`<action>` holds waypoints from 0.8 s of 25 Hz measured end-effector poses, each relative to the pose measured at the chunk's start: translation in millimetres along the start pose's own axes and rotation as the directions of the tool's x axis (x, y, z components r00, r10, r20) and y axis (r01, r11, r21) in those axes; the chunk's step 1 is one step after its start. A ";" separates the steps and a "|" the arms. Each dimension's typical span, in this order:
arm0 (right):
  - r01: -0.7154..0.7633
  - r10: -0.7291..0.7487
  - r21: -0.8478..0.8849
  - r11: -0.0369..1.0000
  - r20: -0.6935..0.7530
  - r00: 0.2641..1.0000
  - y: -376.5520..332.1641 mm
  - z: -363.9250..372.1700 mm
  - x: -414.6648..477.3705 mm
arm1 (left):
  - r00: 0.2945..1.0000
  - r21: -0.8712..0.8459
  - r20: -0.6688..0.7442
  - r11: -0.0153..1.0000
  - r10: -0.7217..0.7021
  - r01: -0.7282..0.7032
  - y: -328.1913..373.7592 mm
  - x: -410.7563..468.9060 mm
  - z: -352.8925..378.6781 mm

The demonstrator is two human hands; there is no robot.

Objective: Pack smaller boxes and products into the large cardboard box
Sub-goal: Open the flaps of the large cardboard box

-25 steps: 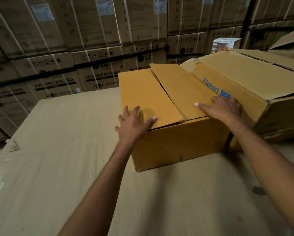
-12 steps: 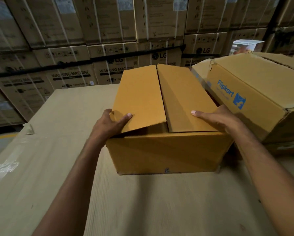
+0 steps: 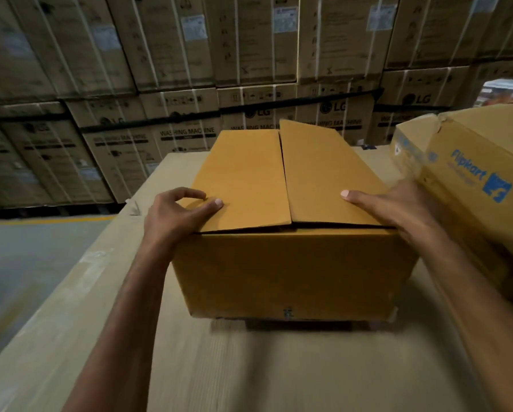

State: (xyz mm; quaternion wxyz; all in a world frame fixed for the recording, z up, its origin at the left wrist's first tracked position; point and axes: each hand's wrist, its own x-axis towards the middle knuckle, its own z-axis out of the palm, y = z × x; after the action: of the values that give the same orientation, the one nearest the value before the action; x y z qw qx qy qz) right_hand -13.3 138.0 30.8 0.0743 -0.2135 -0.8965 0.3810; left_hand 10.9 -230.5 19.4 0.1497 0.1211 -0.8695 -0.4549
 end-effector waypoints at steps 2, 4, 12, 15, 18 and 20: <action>0.089 -0.089 -0.019 0.996 0.006 0.996 -30.2 21.5 -31.3 | 0.998 -0.004 -0.061 1.000 0.022 -0.023 -17.1 -5.3 -48.3; 0.164 -0.164 -0.013 0.986 0.009 0.987 -59.1 50.4 -62.3 | 0.992 0.005 -0.113 0.999 0.050 -0.050 -37.5 -8.6 -93.9; 0.271 -0.272 -0.060 0.961 -0.006 0.962 -144.2 171.0 -162.0 | 0.985 -0.034 -0.170 0.999 -0.022 0.016 -153.0 16.7 -216.2; 0.220 -0.220 -0.136 0.966 0.015 0.975 -146.1 195.2 -176.9 | 0.991 -0.021 -0.118 0.998 -0.058 0.056 -189.0 20.4 -222.0; 0.158 -0.157 -0.234 0.959 0.022 0.987 -133.9 212.8 -189.6 | 0.999 0.036 -0.034 0.999 -0.030 0.032 -208.6 27.2 -220.6; 0.141 -0.144 -0.280 0.950 0.008 0.989 -132.9 217.6 -194.7 | 1.000 0.097 0.008 0.995 0.008 -0.009 -208.8 31.7 -221.0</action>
State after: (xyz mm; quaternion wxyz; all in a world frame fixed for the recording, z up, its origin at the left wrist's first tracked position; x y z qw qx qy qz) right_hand 53.8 -171.5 -20.6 0.0765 -0.1590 -0.9539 0.2427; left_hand 79.0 -524.6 -28.8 0.1421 0.1227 -0.8917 -0.4118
